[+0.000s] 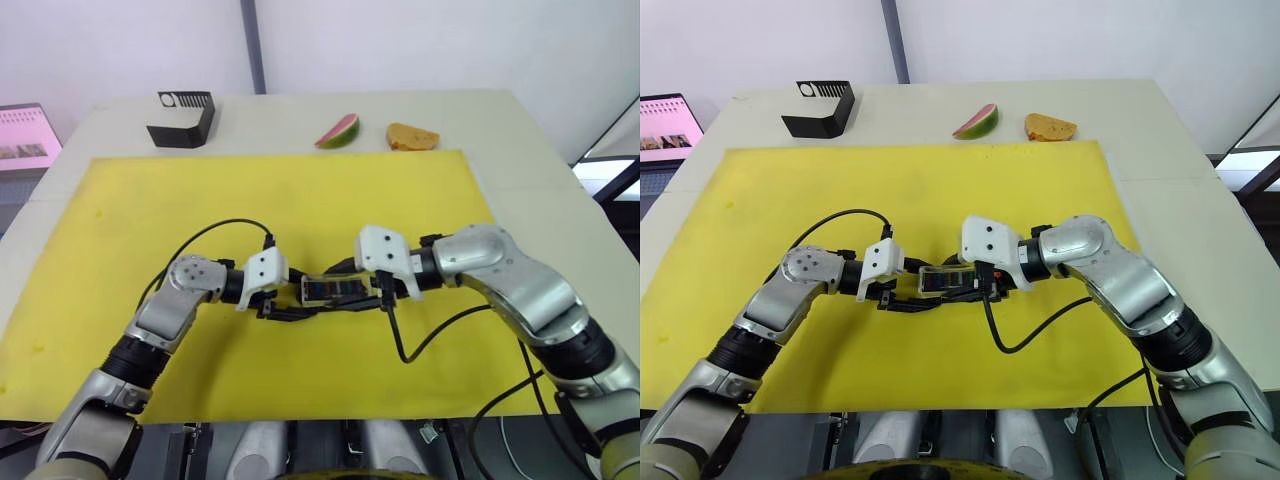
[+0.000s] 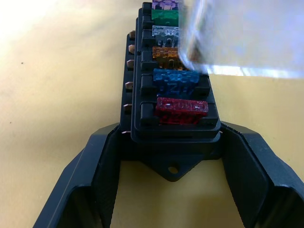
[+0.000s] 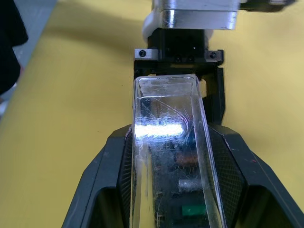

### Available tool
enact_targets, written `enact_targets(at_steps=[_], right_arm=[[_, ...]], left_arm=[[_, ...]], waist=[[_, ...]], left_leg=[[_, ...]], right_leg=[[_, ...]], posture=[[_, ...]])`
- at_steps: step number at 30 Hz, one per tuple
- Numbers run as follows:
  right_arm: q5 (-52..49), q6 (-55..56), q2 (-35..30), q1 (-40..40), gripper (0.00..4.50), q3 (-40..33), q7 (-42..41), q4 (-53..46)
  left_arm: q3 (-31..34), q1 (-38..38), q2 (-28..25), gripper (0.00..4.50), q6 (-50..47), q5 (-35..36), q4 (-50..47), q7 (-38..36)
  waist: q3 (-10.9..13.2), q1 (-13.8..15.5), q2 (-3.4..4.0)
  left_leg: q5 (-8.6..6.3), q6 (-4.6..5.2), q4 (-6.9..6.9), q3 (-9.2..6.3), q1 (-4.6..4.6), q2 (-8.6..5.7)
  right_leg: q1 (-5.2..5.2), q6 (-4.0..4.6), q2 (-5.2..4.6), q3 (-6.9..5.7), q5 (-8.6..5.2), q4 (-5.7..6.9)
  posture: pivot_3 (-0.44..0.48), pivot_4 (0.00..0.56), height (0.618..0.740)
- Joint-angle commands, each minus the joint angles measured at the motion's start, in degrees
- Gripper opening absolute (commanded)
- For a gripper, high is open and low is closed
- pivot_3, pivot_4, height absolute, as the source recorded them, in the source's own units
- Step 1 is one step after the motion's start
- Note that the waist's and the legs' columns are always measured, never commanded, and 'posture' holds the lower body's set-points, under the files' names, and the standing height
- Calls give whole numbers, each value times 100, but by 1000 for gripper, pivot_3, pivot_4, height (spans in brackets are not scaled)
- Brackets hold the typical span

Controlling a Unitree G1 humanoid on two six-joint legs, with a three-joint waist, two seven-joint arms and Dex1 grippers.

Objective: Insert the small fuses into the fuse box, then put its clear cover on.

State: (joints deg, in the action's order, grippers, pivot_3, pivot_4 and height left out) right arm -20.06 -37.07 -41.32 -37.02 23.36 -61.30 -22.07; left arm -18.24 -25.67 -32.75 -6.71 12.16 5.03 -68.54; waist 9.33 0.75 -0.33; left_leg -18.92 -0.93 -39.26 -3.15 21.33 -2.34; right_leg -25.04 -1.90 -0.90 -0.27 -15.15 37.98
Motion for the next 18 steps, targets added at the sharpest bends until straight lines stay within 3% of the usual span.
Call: enact_targets(at_steps=[1, 18], right_arm=[[217, 226, 116, -144, 1691, 49, -82, 197], [510, 621, 399, 134, 1691, -14, -270, 799]], left_arm=[[-27, 4, -1, 2556, -16, -145, 71, -22], [25, -31, 3, 2556, -119, -145, 125, 20]], waist=[[-1, 1, -1], [-2, -2, -2]], left_leg=[[0, 0, 0, 0, 0, 0], [0, 0, -2, 0, -1, 0]], right_leg=[[0, 0, 0, 0, 0, 0], [1, -1, 0, 0, 1, 1]], posture=[[0, 150, 740], [0, 150, 740]])
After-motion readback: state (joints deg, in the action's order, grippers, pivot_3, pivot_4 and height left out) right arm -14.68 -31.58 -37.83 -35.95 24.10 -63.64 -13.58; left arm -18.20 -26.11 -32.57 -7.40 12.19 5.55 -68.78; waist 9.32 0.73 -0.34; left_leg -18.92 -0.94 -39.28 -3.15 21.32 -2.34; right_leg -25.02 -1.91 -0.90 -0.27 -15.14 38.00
